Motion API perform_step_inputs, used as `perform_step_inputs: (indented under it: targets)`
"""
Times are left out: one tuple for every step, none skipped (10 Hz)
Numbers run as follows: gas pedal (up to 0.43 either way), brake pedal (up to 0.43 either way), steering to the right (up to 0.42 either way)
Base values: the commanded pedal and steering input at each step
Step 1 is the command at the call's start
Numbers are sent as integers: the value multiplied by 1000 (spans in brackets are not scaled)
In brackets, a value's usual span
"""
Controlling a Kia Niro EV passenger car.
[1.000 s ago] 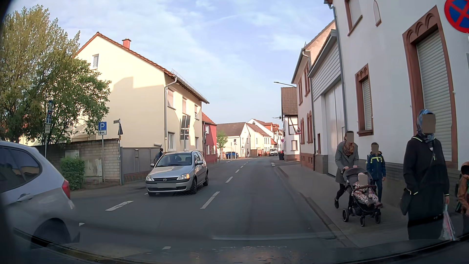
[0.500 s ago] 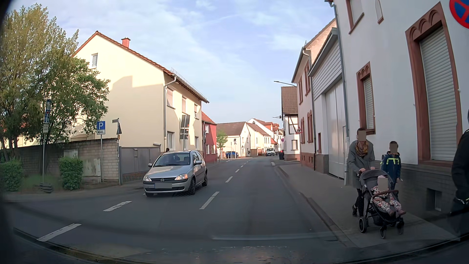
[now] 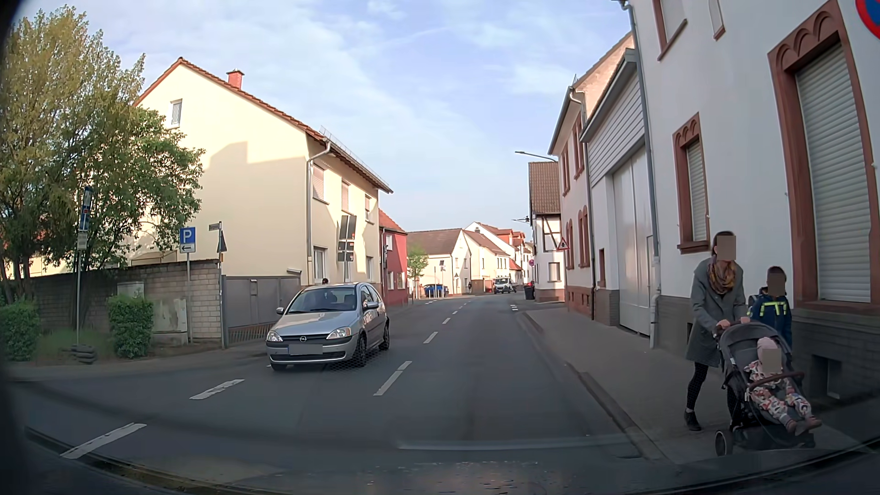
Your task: Follow the waypoints while adhering to traffic rules and regulations
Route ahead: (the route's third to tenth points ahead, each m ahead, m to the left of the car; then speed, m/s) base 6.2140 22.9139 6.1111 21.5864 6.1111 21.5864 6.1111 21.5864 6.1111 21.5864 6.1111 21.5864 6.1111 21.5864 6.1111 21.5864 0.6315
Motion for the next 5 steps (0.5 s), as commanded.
perform_step_inputs:
  targets:
    - [228, 0, -327]
    - [228, 0, -385]
    - [240, 0, -447]
    - [240, 0, -512]
    - [240, 0, -554]
